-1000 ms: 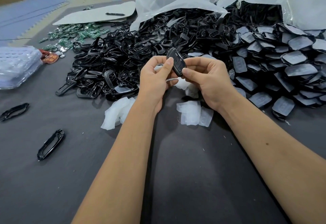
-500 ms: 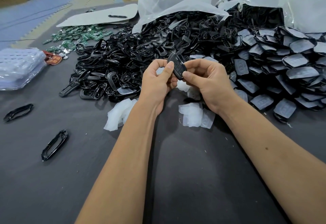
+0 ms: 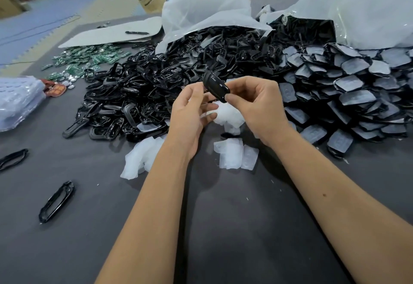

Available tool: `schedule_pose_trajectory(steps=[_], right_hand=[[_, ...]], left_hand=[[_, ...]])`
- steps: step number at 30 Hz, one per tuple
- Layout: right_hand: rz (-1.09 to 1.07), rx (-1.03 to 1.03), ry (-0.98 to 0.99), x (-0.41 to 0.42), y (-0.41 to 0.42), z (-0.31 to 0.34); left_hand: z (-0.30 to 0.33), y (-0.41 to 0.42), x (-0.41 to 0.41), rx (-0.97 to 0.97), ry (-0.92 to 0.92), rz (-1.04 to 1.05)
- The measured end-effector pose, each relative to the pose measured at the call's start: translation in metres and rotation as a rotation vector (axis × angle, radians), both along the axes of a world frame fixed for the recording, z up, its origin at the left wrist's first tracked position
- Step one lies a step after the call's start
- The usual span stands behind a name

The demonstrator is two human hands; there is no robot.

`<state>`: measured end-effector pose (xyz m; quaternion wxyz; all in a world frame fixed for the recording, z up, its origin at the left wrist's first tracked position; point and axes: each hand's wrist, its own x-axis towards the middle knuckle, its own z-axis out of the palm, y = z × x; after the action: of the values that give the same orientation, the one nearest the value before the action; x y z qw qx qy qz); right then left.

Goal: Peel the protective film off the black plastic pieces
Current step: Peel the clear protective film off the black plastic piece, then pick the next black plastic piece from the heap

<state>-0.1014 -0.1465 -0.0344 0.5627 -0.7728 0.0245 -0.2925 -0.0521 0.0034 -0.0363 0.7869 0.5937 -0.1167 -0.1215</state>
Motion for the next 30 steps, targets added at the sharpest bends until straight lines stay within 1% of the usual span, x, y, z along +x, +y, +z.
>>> schedule_pose_trajectory(steps=[2, 5, 7, 11, 15, 17, 20, 22, 25, 27, 28, 30], right_hand=[[-0.095, -0.156, -0.025, -0.003, -0.006, 0.005], [-0.232, -0.441, -0.114, -0.010, -0.016, 0.013], [-0.315, -0.553, -0.137, -0.015, -0.027, 0.021], [-0.509, -0.668, -0.083, -0.020, -0.063, 0.042], [-0.744, -0.749, 0.012, -0.025, -0.102, 0.056], [-0.822, -0.802, 0.108, -0.024, -0.116, 0.060], [-0.776, -0.885, 0.334, -0.017, -0.127, 0.061], [-0.734, -0.902, 0.383, -0.013, -0.128, 0.060], [-0.691, -0.876, 0.393, -0.010, -0.128, 0.062], [-0.698, -0.856, 0.366, -0.009, -0.125, 0.063], [-0.713, -0.855, 0.333, -0.008, -0.122, 0.065], [-0.701, -0.843, 0.238, -0.004, -0.108, 0.067]], left_hand=[[0.003, -0.005, -0.002, 0.041, -0.046, 0.045], [0.010, -0.020, -0.006, 0.108, -0.139, 0.082], [0.016, -0.038, -0.008, 0.151, -0.179, 0.060], [0.029, -0.086, -0.009, 0.264, -0.289, -0.024], [0.044, -0.131, -0.006, 0.578, -0.555, -0.024], [0.047, -0.149, -0.005, 0.674, -0.640, -0.030], [0.044, -0.167, -0.006, 0.709, -0.694, -0.052], [0.041, -0.168, -0.008, 0.682, -0.703, -0.046], [0.036, -0.158, -0.009, 0.596, -0.702, 0.009], [0.032, -0.147, -0.007, 0.620, -0.702, 0.054], [0.029, -0.140, -0.003, 0.672, -0.712, 0.083], [0.022, -0.124, 0.009, 0.880, -0.758, 0.163]])
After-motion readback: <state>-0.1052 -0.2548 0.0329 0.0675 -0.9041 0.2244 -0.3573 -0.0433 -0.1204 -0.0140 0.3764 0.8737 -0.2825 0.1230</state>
